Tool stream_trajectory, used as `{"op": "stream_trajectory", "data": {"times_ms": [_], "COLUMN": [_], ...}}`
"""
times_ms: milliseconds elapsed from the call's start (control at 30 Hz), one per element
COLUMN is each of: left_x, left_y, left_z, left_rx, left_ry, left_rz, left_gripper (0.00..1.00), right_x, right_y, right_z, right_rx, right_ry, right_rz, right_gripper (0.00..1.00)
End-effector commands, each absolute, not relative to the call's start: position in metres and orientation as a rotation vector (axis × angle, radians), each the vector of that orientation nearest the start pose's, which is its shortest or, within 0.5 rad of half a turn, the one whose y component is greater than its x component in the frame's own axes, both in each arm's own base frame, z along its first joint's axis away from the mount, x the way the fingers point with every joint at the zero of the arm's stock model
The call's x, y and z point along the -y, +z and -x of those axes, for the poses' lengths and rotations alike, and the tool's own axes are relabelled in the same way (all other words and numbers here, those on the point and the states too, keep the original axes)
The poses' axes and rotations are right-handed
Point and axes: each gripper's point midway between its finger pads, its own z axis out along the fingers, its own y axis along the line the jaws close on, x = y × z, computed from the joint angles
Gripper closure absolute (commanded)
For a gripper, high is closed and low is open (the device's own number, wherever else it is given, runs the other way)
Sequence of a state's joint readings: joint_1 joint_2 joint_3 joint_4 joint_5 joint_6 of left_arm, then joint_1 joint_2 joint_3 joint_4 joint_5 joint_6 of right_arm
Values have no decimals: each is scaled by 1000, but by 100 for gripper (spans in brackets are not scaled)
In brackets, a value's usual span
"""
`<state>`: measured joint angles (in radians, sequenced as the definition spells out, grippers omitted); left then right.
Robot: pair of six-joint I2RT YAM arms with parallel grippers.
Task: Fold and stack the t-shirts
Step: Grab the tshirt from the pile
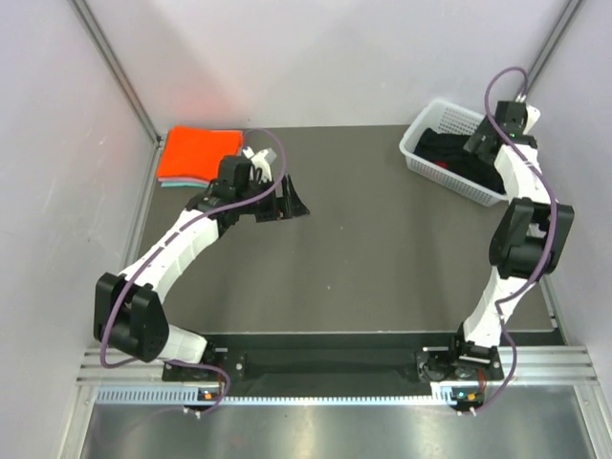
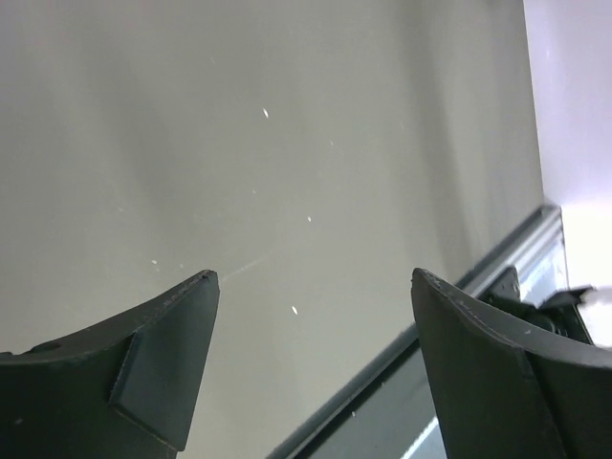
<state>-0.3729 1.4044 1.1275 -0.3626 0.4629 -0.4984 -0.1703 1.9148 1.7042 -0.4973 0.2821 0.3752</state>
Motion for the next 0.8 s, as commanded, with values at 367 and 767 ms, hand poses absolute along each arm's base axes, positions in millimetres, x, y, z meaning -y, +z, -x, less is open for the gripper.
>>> {"op": "stream_trajectory", "data": {"times_ms": [367,767], "left_x": [245,252], "left_y": [206,214], "left_z": [-322,-319], "left_rx": [-2289,-2270], "left_ry": [-1102,-1177], "left_rz": [-181,-169], "left_gripper": [45,50], "right_x": [169,165], "right_y": [160,399], "right_z": [-581,-539], "right_rx": [-2070,-1643], "right_ry": [-188,-192], "right_rz": [-708,-599], "right_gripper": [75,100]}}
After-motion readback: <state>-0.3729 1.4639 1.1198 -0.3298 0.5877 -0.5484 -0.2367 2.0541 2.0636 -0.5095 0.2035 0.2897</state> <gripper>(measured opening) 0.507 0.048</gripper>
